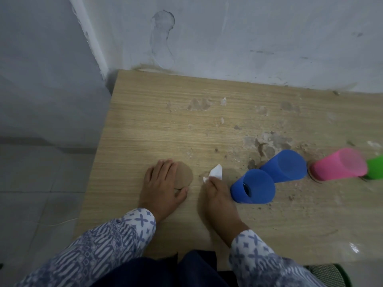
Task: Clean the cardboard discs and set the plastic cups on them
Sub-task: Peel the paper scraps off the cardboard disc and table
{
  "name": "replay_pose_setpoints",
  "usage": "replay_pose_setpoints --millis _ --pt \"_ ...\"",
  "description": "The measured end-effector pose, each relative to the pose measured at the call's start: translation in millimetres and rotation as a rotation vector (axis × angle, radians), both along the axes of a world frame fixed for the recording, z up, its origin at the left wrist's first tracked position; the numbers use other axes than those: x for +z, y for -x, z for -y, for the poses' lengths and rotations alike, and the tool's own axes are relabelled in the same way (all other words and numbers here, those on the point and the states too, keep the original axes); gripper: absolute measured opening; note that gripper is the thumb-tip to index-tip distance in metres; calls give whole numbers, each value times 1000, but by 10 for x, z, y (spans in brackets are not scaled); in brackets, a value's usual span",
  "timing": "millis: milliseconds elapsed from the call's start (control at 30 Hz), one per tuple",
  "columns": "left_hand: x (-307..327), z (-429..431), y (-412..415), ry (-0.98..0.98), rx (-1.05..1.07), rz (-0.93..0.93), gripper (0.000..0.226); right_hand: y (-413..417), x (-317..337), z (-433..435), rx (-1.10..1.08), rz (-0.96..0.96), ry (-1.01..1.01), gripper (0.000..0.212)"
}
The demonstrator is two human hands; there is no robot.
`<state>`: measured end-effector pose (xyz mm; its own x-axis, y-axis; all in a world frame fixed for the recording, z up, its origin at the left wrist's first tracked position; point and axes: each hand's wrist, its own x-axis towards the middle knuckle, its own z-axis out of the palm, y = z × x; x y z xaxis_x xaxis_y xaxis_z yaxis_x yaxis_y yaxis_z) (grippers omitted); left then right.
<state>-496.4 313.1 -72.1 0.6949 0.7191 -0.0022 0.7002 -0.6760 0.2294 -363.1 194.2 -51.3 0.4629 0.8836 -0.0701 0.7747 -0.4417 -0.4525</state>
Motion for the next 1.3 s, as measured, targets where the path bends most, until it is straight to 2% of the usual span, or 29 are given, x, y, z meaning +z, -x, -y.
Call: replay_pose_setpoints --millis 100,200,400,567,667,733,933,1033,1133,1167,1300 --pt "-1 3 2 -1 4 -5 76 -61 -9 -193 -67 -70 -8 33" --pt "-7 5 1 9 7 4 76 43 48 -203 -41 -103 110 42" --pt "6 8 -1 15 8 14 76 93 7 31 72 81 77 44" --pt "3 6 4 12 8 -3 77 -14 52 -325 -14 5 102 45" --pt "-3 3 7 12 7 -11 77 58 108 -232 179 183 88 46" --pt "-2 3 5 13 8 2 77 117 129 -68 296 191 144 45" --pt "-8 1 6 9 2 4 76 -68 43 -205 7 57 81 43" --pt "-12 3 7 3 5 -5 76 -9 38 -270 42 51 105 40" --pt "-8 6 0 14 10 4 76 91 -34 -45 284 162 157 41" --pt "-8 8 -2 19 11 13 76 102 -44 31 289 166 168 42" --pt "-1 2 -6 19 10 9 76 3 35 -89 -7 35 144 45"
